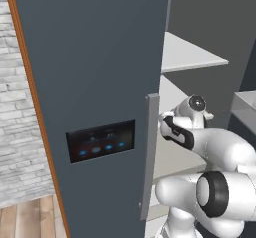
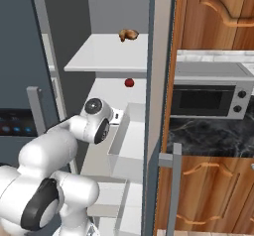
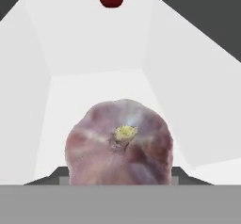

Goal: Transport the steak and garlic to the fridge. Place the steak on the rack containing meat and place the garlic on the rack containing the vegetable, ensuring meats and vegetables are on different racks.

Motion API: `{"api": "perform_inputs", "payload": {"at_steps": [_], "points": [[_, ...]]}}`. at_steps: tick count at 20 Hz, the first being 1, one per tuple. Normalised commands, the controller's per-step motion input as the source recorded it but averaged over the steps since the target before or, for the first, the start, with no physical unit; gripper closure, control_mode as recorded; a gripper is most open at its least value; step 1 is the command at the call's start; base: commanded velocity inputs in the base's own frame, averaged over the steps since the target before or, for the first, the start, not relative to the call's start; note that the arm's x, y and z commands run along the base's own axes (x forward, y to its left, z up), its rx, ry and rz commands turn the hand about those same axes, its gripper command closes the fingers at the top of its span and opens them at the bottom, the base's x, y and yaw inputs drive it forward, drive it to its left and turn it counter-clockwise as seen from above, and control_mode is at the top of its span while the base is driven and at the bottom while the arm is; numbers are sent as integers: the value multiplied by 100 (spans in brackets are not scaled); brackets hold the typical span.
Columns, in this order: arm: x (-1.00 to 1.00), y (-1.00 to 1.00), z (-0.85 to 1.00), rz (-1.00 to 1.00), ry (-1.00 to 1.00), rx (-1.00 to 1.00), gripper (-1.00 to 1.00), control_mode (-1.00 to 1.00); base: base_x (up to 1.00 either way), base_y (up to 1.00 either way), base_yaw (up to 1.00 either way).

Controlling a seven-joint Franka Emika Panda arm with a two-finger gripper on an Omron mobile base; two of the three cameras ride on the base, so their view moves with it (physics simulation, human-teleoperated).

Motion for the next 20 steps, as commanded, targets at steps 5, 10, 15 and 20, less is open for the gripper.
{"api": "perform_inputs", "payload": {"at_steps": [5, 10, 15, 20], "points": [[11, 0, -24, 0, 1, 0, 100, -100, 0, 0, 0], [24, 0, -20, 0, -2, 0, 100, -100, 0, 0, 0], [49, 0, -36, 0, 0, 0, -100, -100, 0, 0, 0], [19, 0, -15, 0, 0, 0, -100, -100, 0, 0, 0]]}}
